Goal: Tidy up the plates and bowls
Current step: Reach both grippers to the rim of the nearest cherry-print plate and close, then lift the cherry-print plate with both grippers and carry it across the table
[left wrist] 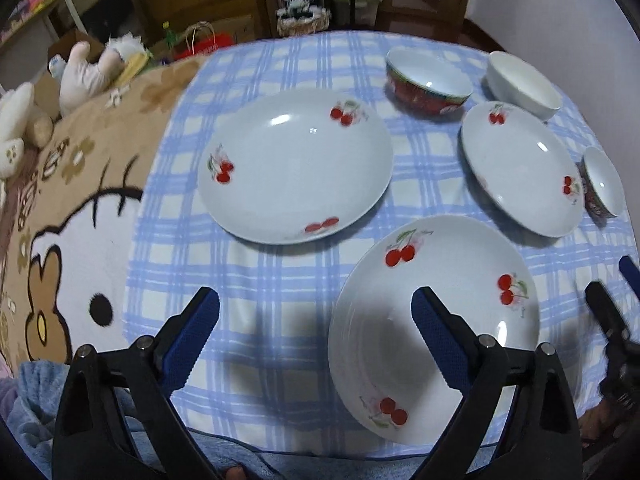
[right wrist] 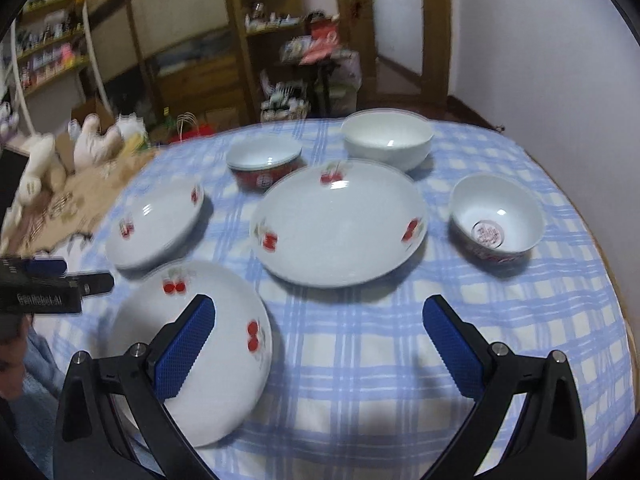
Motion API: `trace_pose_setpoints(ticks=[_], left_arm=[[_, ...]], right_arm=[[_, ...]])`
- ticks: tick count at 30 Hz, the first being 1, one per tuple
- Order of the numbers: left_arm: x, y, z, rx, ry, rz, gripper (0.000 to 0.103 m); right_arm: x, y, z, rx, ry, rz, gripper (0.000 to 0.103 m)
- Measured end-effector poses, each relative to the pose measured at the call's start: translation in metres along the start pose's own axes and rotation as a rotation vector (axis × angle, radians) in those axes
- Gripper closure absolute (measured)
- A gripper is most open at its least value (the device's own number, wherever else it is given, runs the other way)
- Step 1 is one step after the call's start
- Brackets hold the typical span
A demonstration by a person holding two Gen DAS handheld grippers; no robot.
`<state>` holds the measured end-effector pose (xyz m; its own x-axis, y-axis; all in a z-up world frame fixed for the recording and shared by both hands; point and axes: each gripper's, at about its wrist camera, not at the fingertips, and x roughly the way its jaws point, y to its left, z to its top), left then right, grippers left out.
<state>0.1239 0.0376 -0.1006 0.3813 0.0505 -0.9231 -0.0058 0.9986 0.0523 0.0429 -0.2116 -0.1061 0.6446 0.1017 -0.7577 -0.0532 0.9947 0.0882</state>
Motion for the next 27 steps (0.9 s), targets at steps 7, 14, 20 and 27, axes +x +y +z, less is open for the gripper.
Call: trace_pose_setpoints(ticks=[7, 14, 20, 27], left_arm=[[0.036, 0.002, -0.003, -0.032, 0.128, -0.006, 0.007], [0.058, -0.001, -0.011, -0.026, 0.225, -0.025, 0.008], [0.066, -0.010, -0.020, -0.007, 0.260, -0.081, 0.049], [0.058, -0.019, -0.028, 0.002, 0.224, -0.121, 0.072]], right_arm=[[0.031, 0.010, -0.010, -0.044, 0.105, 0.025, 0.000], [0.052, 0.019, -0.020, -0.076, 0.203, 0.101, 0.028], [0.063, 0.020, -0.030, -0.057, 0.273, 0.155, 0.073], [0.060, 0.024, -0.032, -0.056, 0.263, 0.184, 0.087]])
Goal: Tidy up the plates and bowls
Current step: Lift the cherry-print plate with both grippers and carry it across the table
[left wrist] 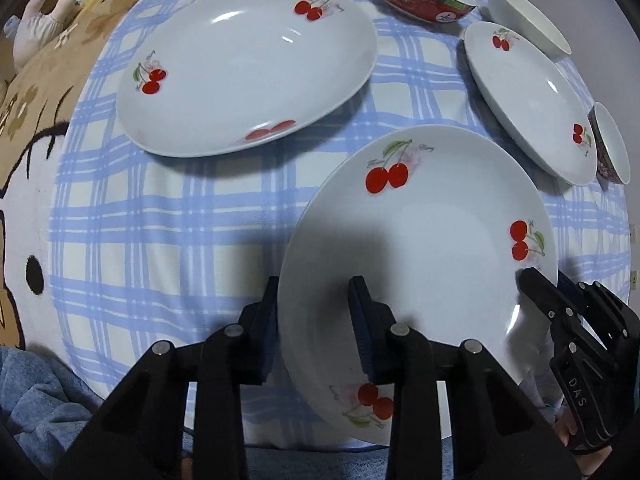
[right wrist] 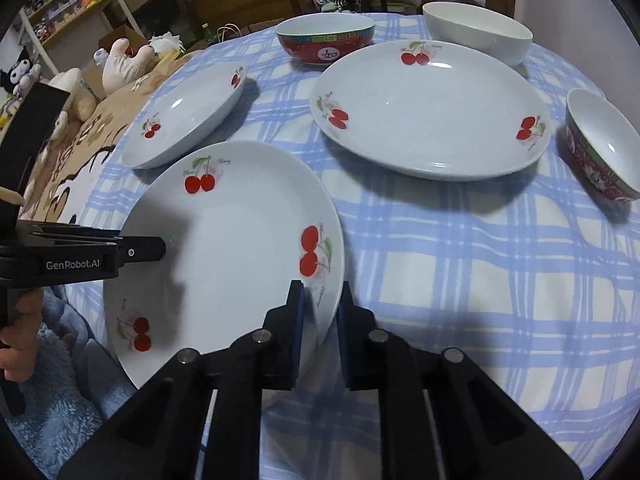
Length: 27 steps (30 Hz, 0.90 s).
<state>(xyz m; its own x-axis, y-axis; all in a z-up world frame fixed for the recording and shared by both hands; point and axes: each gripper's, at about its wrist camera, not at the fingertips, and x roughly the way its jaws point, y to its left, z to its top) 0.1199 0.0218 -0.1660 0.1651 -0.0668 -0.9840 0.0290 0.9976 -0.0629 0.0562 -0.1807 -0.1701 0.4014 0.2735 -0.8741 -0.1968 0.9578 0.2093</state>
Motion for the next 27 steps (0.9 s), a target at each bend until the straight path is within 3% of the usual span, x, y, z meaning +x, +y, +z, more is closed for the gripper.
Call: trace_pose_setpoints(ticks=[8, 14, 20, 27], left_arm=[[-0.015, -0.010, -0.025, 0.031, -0.039, -0.041, 0.075], [-0.032, -0.024, -0.042, 0.046, -0.069, -0.121, 0.075], [-0.049, -0.051, -0.045, 0.085, -0.112, -0.144, 0.075], [-0.062, -0.067, -0.035, 0.115, -0.161, -0.229, 0.075]], right_arm=[[-0.020, -0.011, -0.005, 0.040, -0.037, -0.028, 0.087], [-0.045, -0.019, -0.013, 0.082, -0.065, -0.037, 0.087], [-0.065, -0.035, -0.021, 0.145, -0.070, -0.053, 0.087], [-0.084, -0.055, -0.031, 0.207, -0.092, -0.096, 0.087]])
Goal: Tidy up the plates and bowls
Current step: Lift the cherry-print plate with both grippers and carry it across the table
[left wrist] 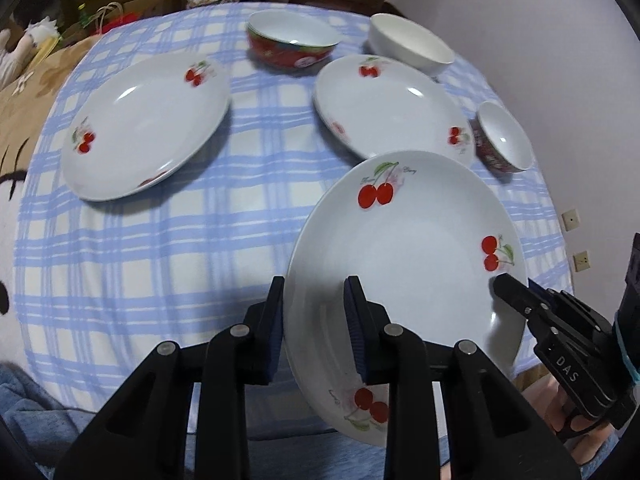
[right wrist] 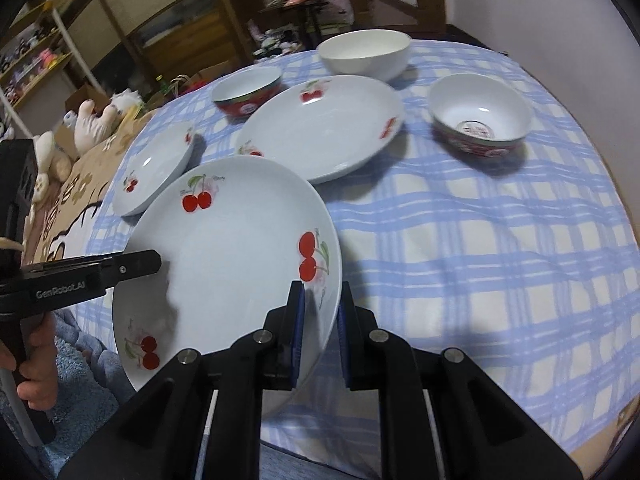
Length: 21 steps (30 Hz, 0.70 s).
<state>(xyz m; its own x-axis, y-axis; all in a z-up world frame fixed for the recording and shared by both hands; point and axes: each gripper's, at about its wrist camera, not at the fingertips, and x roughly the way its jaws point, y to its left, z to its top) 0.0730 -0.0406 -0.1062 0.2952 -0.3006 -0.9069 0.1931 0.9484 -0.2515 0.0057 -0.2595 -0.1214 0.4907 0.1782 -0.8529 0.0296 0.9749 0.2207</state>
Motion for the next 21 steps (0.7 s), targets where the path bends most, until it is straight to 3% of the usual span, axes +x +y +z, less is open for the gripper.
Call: trace_pose_setpoints(ticks=[6, 10, 21], left_arm=[[0.003, -0.026, 0.001, 0.039, -0.008, -0.047, 0.075], [0.010, -0.050, 0.000, 0.099, -0.009, -0.031, 0.075], [0.038, -0.061, -0.006, 0.128, 0.063, -0.014, 0.075]], right_arm=[[-0.016, -0.023, -0.001, 0.034, -0.024, -0.062, 0.087], [-0.023, -0.035, 0.000, 0.061, -0.037, -0.103, 0.087], [-0.006, -0.054, -0.009, 0.130, 0.048, -0.134, 0.087]])
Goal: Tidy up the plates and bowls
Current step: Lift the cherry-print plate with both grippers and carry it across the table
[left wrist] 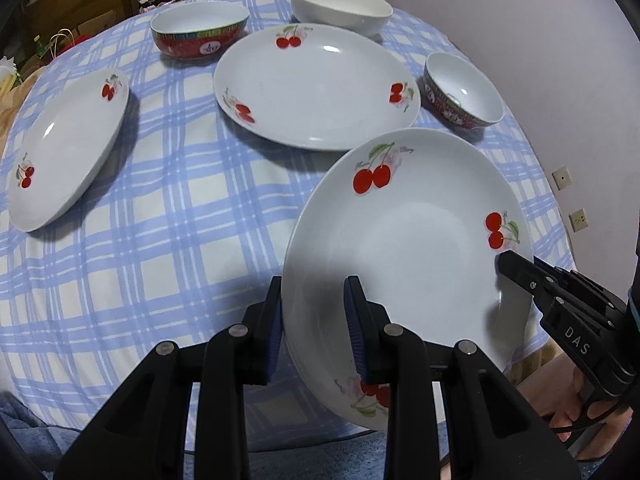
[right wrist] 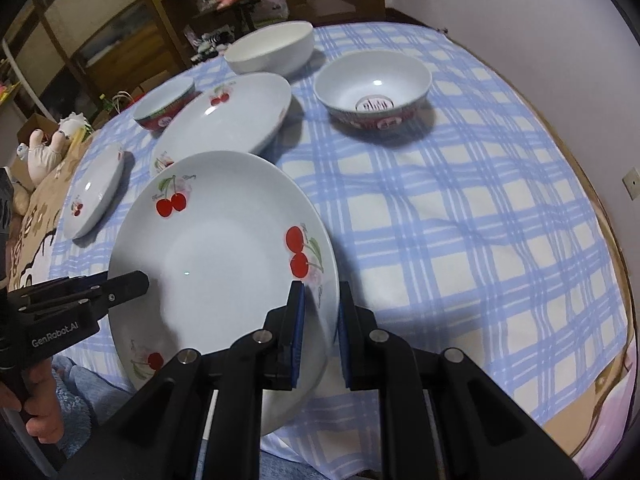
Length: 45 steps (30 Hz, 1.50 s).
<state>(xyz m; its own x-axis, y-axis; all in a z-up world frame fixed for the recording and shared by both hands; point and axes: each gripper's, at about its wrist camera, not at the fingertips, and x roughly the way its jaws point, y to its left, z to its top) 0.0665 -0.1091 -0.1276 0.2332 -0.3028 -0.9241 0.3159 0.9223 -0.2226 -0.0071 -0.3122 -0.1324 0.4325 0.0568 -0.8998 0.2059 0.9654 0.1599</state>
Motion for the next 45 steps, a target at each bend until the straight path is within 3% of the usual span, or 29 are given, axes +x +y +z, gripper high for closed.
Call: trace_pose_setpoints(ticks=[12, 17, 45], left_arm=[[0.024, -0.007, -0.002, 0.024, 0.039, 0.024, 0.075], [0.024, -0.006, 0.002, 0.012, 0.018, 0.031, 0.075], [0.031, -0.003, -0.002, 0.011, 0.008, 0.057, 0.075]], right_arm=[[0.022, -0.009, 0.001, 0.057, 0.073, -0.014, 0.086], [0.030, -0.009, 0.003, 0.070, 0.097, 0.016, 0.086], [0.032, -0.003, 0.004, 0.042, 0.106, -0.004, 0.084]])
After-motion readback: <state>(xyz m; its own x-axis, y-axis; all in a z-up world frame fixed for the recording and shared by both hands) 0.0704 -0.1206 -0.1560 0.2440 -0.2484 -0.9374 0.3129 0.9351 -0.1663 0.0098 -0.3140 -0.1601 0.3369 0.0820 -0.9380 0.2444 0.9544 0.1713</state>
